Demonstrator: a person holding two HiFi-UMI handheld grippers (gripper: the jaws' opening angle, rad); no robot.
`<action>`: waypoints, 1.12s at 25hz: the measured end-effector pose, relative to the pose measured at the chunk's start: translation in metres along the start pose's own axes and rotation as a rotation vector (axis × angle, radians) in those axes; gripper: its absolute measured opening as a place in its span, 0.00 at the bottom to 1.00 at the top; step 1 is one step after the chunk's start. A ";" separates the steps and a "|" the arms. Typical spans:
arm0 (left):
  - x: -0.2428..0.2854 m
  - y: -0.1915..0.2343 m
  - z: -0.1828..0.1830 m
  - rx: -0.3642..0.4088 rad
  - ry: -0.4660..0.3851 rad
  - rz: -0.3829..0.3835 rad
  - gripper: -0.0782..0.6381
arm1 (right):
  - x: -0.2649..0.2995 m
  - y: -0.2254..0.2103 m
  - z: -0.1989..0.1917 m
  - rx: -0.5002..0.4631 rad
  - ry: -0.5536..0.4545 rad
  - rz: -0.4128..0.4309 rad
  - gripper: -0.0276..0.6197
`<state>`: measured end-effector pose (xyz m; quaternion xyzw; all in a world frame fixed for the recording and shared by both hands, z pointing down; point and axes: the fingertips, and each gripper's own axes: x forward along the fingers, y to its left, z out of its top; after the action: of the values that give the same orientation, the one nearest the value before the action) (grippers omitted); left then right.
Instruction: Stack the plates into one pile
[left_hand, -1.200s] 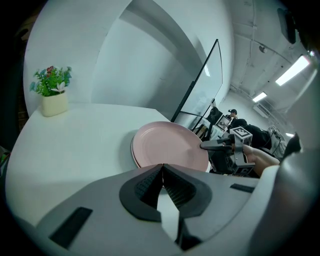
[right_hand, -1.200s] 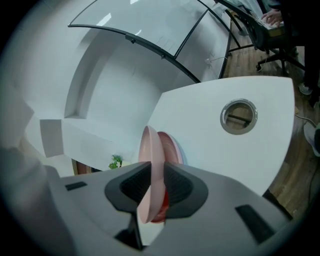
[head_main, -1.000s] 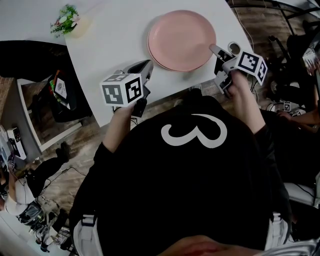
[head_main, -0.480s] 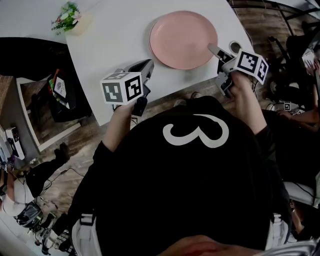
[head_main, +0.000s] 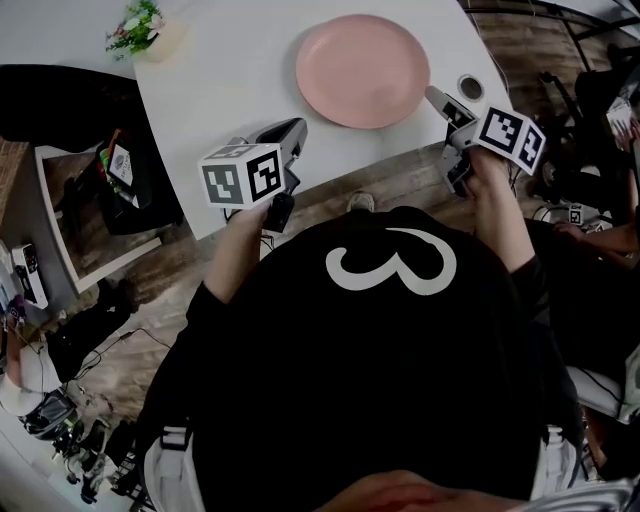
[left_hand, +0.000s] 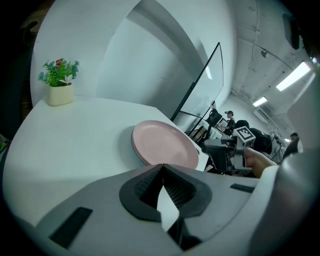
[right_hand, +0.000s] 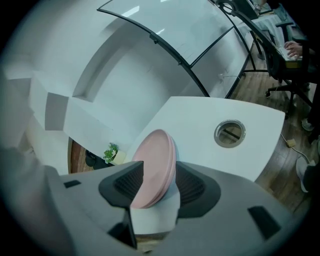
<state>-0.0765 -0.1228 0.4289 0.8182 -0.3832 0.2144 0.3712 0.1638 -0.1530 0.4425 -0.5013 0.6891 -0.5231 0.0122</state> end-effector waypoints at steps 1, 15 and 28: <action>-0.003 -0.005 0.000 -0.004 -0.008 -0.004 0.13 | -0.005 -0.001 0.000 -0.011 -0.006 0.004 0.34; -0.072 -0.111 -0.013 0.026 -0.137 -0.090 0.13 | -0.099 0.073 -0.040 -0.212 -0.031 0.281 0.12; -0.100 -0.207 -0.076 0.060 -0.170 -0.177 0.13 | -0.187 0.112 -0.119 -0.248 0.021 0.530 0.08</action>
<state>0.0203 0.0718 0.3218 0.8748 -0.3330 0.1217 0.3302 0.1167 0.0578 0.3195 -0.2963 0.8547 -0.4188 0.0800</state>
